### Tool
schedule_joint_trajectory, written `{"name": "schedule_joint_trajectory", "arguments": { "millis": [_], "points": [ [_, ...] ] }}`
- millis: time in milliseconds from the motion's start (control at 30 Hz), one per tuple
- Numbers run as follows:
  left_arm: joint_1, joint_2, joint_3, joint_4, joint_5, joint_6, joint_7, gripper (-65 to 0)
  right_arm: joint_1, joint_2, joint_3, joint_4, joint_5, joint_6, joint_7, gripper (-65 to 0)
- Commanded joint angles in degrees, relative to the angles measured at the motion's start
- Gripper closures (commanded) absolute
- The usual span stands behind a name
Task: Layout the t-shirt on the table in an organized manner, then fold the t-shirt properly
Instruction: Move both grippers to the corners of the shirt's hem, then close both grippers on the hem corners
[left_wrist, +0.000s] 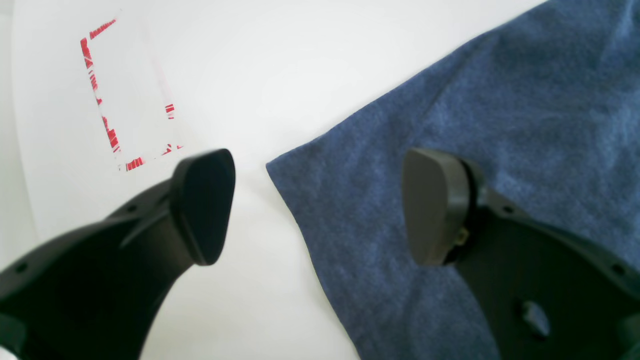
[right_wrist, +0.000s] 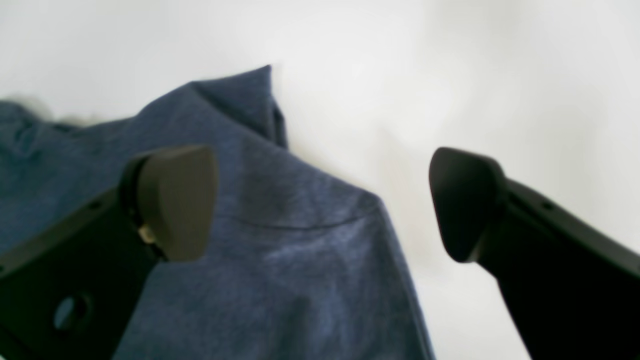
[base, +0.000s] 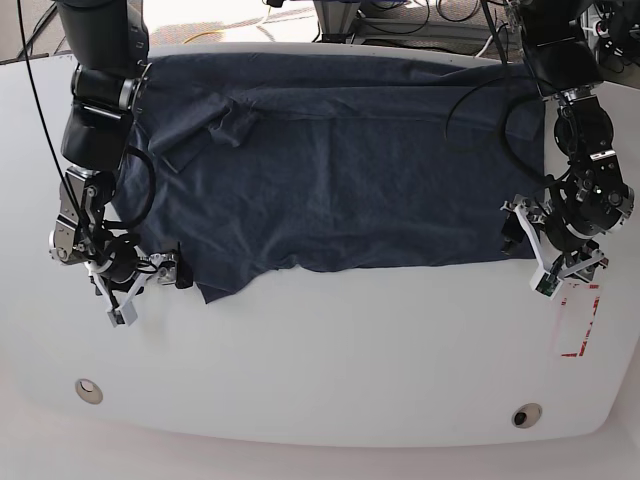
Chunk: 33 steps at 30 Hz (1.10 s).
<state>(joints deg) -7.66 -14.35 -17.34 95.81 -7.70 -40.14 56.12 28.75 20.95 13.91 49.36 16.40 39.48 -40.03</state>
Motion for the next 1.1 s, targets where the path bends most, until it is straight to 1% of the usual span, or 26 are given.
{"name": "schedule_joint_trajectory", "arguments": {
  "millis": [0, 67, 167, 267, 433, 567, 767, 833, 933, 967, 1067],
  "points": [
    [-1.0, -0.8, -0.3, 1.1, -0.4, 0.1, -0.8, -48.6, 3.4, 2.0, -2.1, -5.2, 0.9, 0.5, 4.6, -65.0],
    [0.0, -0.8, -0.3, 1.2, -0.5, 0.1, -0.8, -48.6, 4.0, 2.6, -3.3, -7.7, 0.9, 0.5, 6.7, -65.0],
    [0.4, -0.9, -0.3, 1.2, -0.5, 0.1, -0.9, -48.5, 4.1, 2.7, -4.1, -9.7, 0.8, 0.5, 8.5, -65.0],
    [0.4, -0.9, -0.3, 1.2, -0.5, 0.1, -0.9, -48.5, 3.7, 3.5, -4.1, -9.8, 0.8, 0.5, 9.0, -65.0],
    [0.3, -1.0, -0.3, 1.1, -0.5, 0.1, -0.9, -48.5, 1.2, 3.8, -4.1, -9.3, 0.9, 0.5, 9.0, -65.0],
    [0.1, -1.0, -0.3, 0.8, -0.5, 0.1, -0.9, -48.5, -0.7, 3.8, -4.1, -6.8, 0.9, 0.5, 8.8, -65.0],
    [-1.5, -1.0, -0.3, 0.3, -0.4, 0.1, -1.0, -48.5, -4.4, 3.3, -4.1, -0.3, 1.1, 0.5, 5.0, -65.0],
    [-2.1, -1.0, -0.3, -0.7, -0.4, 0.1, -1.0, -48.5, -5.4, 2.4, -4.1, 1.8, 1.0, 0.5, 4.0, -64.8],
    [-2.8, -1.0, -0.3, -2.2, -0.4, 0.1, -1.0, -48.5, -6.3, 1.6, -4.1, 3.3, 1.0, 0.5, 3.4, -58.5],
    [-3.2, -1.0, -0.3, -3.0, -0.4, 0.1, -1.1, -48.5, -6.3, 1.5, -4.0, 3.3, 1.0, 0.5, 3.4, -54.7],
    [-3.4, -1.0, -0.3, -4.3, -0.4, 0.1, -2.6, -48.5, -6.4, 1.3, -4.0, 3.3, 1.0, 0.5, 3.4, -46.9]
  ]
}}
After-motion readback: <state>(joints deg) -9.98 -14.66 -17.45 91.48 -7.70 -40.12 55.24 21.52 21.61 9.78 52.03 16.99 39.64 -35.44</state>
